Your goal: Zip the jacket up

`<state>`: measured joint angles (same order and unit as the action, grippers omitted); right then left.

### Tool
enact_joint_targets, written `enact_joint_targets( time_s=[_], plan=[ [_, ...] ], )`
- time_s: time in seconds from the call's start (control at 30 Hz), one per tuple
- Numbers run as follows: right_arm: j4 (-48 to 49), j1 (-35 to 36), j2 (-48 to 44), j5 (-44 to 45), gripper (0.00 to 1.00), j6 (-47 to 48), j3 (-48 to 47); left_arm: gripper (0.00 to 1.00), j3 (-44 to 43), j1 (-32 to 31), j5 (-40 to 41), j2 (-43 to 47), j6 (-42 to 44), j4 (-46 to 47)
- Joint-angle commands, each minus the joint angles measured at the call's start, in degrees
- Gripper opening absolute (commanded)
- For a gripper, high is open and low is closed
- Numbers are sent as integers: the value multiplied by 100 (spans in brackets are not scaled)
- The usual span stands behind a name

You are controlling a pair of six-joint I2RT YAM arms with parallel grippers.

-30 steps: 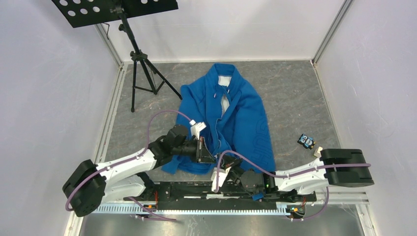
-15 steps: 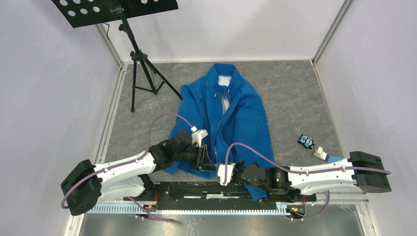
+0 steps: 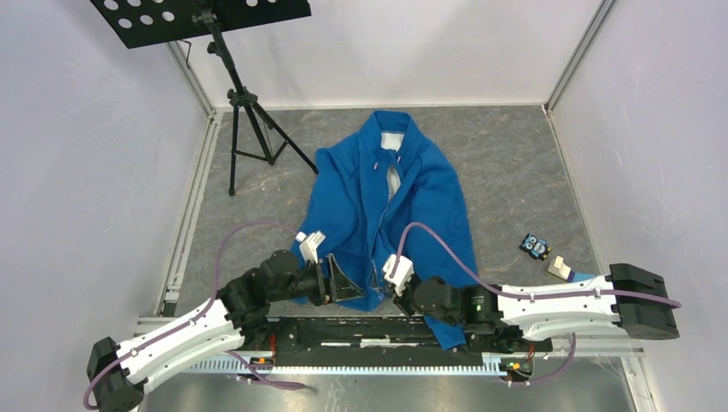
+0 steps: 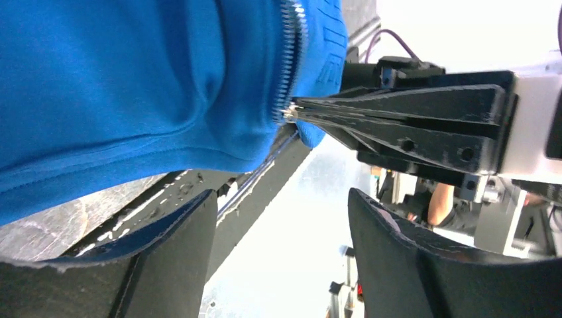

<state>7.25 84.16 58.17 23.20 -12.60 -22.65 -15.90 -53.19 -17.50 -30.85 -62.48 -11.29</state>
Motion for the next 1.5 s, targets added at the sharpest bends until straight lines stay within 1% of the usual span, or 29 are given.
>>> enact_joint_targets(
  time_s=[0.0,0.07,0.1,0.17,0.23,0.3,0.33,0.4,0.47,0.57,0.63,0.7,0.73,0.83,0.9,1.0,1.03,1.1,1.17,1.2,1.27,1.3,1.33,1.37,1.47],
  plan=[
    [-159,-155,36,192,0,-687,-297,78,146,-20,668,234,-818,331],
    [-311,-202,35,418,0,-837,-237,80,-204,-10,1046,-132,-375,329],
    [-316,-214,-2,456,0,-843,-187,81,-476,21,1144,-505,-99,322],
    [-160,-231,-108,362,0,-783,-3,83,-1269,164,1100,-1397,511,160],
    [31,-258,-234,239,0,-794,199,83,-2110,358,1066,-2341,1271,-298],
    [239,-306,-306,162,0,-868,375,83,-2959,532,1200,-3243,1873,-698],
    [298,-333,-307,128,0,-903,444,83,-3319,603,1255,-3580,2158,-880],
    [392,-371,-285,92,0,-956,506,78,-4003,671,1439,-4276,2794,-1059],
    [469,-420,-227,150,0,-1072,574,72,-4615,739,1487,-4863,3197,-1059],
    [579,-598,-151,30,0,-1160,660,63,-5108,853,930,-5647,3408,-471],
    [645,-691,-129,-42,0,-1173,709,58,-5438,855,798,-6223,3358,-87],
    [744,-749,-177,-75,0,-1188,800,46,-5616,855,851,-6726,3349,451],
    [788,-783,-205,-93,0,-1206,850,44,-5645,852,947,-6956,3308,714],
    [948,-860,-245,-93,0,-1305,1026,44,-5885,854,1141,-7761,3394,1351],
    [1068,-915,-204,-93,0,-1381,1150,42,-6226,863,1277,-8339,3434,1404],
    [1173,-962,-60,-103,0,-1395,1218,42,-6817,876,1108,-9066,3498,1450],
    [1203,-967,-29,-100,0,-1394,1218,42,-7002,880,996,-9298,3530,1511],
    [1279,-997,1,-118,0,-1384,1195,42,-7538,898,707,-9760,3550,1300],
    [1427,-1038,3,-113,0,-1355,1197,44,-8056,938,216,-10174,3637,1186],
    [1483,-1070,15,-116,0,-1346,1184,44,-8451,984,-21,-10419,3654,905],
    [1505,-1143,66,-157,0,-1335,1094,40,-9368,1059,-439,-10766,3800,36],
    [1486,-1163,88,-187,0,-1309,1028,40,-9647,1072,-465,-10757,3932,-400],
    [1458,-1178,111,-216,0,-1281,975,43,-9703,1078,-433,-10590,4085,-545],
    [1455,-1189,116,-258,0,-1242,930,48,-9508,1072,-443,-10226,4192,-528],
    [1464,-1233,101,-452,0,-1183,802,73,-8843,1095,-455,-8973,4336,-576]
  ],
)
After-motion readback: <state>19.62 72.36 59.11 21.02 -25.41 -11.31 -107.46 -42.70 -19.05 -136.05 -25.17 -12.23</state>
